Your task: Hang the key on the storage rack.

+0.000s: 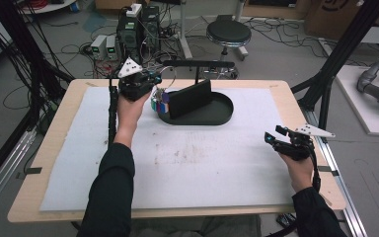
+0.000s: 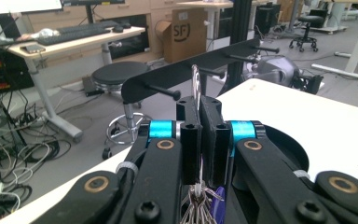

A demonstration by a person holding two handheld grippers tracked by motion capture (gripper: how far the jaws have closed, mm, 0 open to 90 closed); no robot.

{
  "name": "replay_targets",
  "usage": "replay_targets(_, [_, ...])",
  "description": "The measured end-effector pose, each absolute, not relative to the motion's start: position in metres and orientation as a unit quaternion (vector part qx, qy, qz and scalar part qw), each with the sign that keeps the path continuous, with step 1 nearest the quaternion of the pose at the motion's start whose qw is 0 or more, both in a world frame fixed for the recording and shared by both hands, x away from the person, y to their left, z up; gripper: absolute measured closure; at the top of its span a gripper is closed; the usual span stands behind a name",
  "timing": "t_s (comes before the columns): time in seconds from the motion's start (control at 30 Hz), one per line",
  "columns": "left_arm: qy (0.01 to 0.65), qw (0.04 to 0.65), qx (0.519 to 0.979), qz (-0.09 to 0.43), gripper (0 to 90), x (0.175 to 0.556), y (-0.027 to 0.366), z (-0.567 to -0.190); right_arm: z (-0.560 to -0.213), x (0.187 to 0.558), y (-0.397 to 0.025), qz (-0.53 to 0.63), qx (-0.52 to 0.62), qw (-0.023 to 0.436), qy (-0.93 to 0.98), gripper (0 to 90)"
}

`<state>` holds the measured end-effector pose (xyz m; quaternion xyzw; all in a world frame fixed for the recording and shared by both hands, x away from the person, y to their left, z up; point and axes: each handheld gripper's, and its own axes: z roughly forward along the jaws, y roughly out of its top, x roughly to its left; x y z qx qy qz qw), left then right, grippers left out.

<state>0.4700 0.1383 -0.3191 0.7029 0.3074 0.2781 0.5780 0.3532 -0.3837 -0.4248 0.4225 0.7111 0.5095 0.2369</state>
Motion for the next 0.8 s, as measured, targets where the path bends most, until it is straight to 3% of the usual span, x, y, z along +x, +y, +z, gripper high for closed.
replay_targets(0.8, [0.366,0.555,0.693,0.279,83.5,0.488,0.135,-0.343,-0.425,0.354,-0.384,0.511,0.423,0.236,0.710,35.3])
